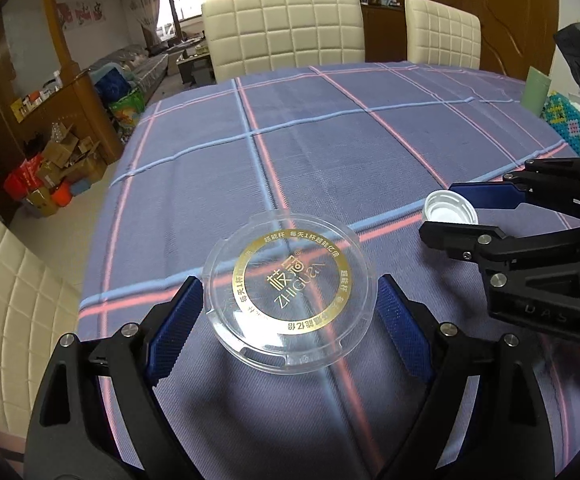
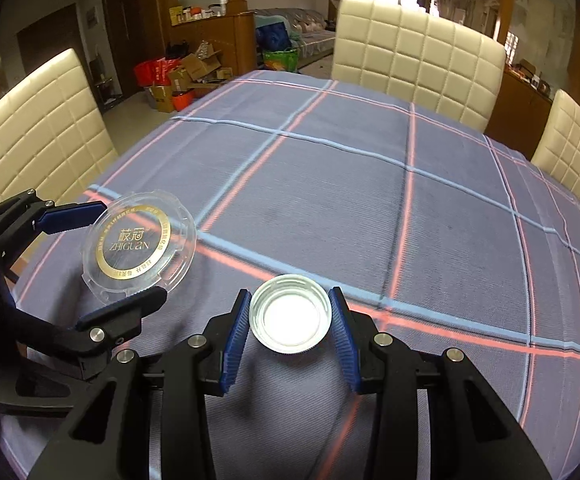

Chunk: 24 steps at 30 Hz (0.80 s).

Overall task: Collect trash
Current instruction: 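Carry both items to the bin and open the left tool over it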

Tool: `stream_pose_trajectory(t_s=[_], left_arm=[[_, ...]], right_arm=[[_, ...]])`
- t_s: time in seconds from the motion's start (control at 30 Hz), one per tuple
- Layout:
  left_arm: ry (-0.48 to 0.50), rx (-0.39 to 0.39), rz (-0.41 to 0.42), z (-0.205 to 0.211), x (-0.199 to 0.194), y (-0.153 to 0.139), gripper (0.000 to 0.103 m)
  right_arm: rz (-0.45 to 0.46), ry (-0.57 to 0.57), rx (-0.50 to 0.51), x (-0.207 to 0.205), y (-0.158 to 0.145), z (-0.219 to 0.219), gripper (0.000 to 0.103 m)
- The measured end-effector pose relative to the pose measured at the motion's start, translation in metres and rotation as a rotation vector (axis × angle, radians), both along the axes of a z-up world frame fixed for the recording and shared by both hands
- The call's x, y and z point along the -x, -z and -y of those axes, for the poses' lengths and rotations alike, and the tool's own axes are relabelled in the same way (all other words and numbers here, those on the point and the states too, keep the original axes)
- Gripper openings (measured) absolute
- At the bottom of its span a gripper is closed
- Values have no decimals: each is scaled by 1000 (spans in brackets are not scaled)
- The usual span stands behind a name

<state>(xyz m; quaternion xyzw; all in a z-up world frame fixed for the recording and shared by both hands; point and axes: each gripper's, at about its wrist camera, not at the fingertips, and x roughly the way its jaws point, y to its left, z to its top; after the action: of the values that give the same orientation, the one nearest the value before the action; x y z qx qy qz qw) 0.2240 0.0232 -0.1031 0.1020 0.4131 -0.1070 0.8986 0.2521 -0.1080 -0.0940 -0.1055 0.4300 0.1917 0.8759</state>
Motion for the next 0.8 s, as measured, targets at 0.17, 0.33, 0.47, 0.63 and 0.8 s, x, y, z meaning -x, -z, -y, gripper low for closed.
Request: stream_pose_trajectory(t_s=[0.17,0.33,0.47,0.63,0.8], left_arm=[[-29,1,23,-15,22,-10,86],[-62,-1,46,-32,42,-16,86],[-85,-4,72,-48,61,-23,86],[-121,-11,100,-72,79,-29,86],[-171,-13,125,-103,93,-35,86]], right_arm=[[29,-41,14,22,-13,-21,39],[48,-74,26,39,-22,-41,39],[64,-105,38,52,-27,-60,39],[81,-138,46,65,-32,-85,39],[95,-180,57,74,-35,-114,39]])
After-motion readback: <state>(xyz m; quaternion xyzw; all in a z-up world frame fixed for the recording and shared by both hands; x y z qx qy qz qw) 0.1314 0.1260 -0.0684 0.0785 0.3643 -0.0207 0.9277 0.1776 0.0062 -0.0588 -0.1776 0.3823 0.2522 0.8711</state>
